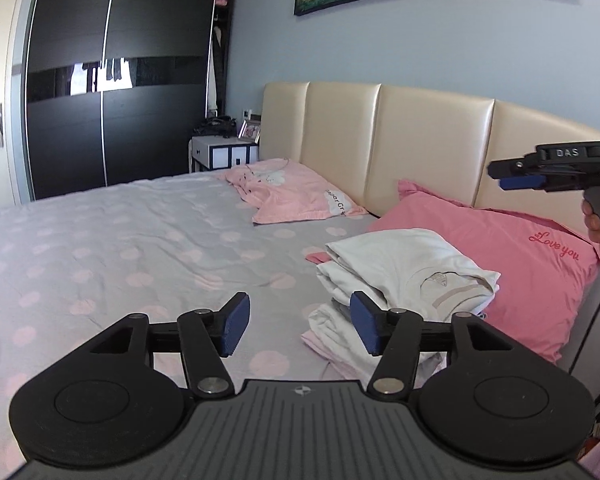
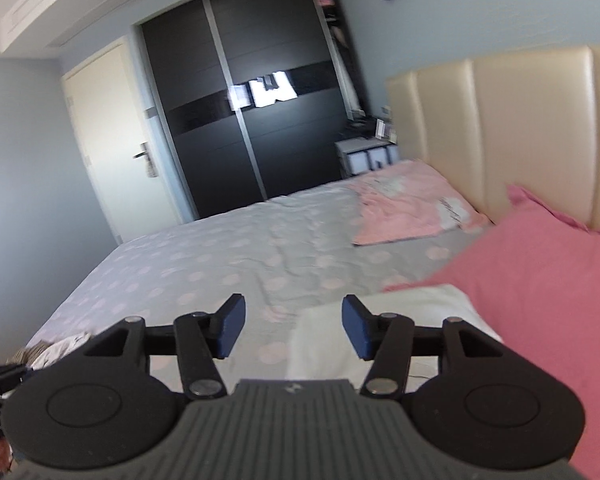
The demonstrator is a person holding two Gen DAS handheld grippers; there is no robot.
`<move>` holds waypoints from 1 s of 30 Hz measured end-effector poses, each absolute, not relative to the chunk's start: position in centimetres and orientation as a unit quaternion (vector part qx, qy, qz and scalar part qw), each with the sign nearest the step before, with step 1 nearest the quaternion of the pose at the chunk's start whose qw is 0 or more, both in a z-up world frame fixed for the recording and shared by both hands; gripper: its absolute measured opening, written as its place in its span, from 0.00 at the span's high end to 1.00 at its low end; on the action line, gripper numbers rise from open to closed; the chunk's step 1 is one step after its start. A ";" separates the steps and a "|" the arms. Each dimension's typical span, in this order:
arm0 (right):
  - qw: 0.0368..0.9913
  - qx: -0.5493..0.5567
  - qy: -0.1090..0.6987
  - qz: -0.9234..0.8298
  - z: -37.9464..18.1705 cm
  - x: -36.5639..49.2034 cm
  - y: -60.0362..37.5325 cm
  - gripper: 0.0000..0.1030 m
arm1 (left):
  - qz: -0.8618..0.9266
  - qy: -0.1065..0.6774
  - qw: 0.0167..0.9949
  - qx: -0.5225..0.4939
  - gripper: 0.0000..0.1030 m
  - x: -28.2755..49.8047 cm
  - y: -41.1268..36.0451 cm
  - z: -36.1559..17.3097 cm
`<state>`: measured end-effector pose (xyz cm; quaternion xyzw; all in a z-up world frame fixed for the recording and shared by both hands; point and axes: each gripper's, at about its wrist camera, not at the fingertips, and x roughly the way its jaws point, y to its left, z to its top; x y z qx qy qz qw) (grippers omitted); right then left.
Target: Fold clothes
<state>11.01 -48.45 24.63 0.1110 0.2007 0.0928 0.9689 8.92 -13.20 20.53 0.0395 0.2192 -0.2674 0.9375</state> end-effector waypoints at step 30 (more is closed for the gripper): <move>0.971 0.032 0.205 0.117 8.8 -0.5 -17.7 0.02 | -0.024 0.130 0.991 0.036 0.27 -1.2 1.6 13.1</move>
